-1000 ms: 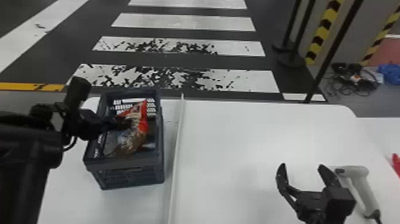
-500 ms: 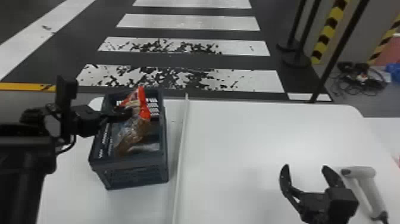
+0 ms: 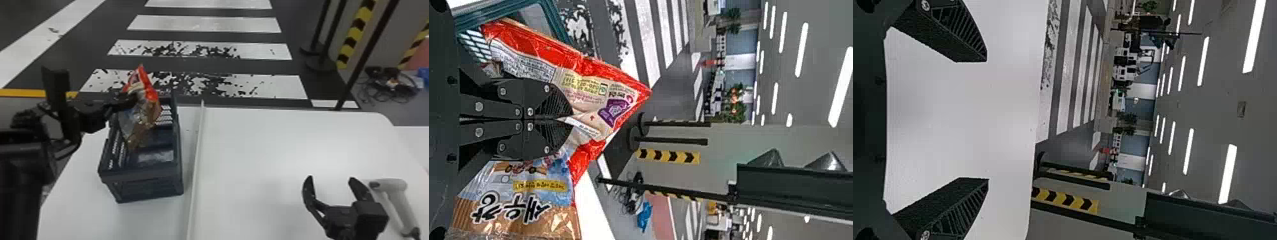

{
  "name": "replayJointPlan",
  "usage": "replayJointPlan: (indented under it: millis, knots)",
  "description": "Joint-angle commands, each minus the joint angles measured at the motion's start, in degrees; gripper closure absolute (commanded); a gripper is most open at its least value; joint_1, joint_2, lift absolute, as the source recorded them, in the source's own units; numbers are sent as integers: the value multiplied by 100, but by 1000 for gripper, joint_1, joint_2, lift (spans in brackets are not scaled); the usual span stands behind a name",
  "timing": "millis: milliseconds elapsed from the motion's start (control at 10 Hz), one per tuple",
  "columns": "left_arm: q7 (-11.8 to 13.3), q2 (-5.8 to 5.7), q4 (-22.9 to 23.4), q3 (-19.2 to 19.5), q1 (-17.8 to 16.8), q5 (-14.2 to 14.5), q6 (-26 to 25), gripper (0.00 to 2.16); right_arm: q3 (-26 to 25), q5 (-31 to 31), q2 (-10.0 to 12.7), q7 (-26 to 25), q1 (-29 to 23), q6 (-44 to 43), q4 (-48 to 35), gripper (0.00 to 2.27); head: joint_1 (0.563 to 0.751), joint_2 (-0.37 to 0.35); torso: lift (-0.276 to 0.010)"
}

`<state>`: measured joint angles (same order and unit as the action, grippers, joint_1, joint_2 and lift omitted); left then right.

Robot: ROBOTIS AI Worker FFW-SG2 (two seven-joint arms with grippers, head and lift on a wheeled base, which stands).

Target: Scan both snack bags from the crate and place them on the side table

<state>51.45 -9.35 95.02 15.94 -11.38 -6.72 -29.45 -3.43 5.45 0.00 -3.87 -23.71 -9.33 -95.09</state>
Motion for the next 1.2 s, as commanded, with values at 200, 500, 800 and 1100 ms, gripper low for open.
replayJointPlan:
  millis: [200,500,800,1100]
  knots:
    - [-224,223,843,-100,66,382,-708,2142,18,9,5,0,-37,68,-88,66,695,-1,-98]
    - [-268,276,773,-179,101,488,-725,2142,26,0,5,0,-64,121,-158,66,695,-19,-98]
    - [-426,821,808,-390,101,769,-725,2142,35,9,5,0,-64,121,-185,66,695,-40,-98]
    - [-610,950,738,-1181,22,708,-690,2142,18,9,5,0,-107,103,-211,66,695,-120,-98]
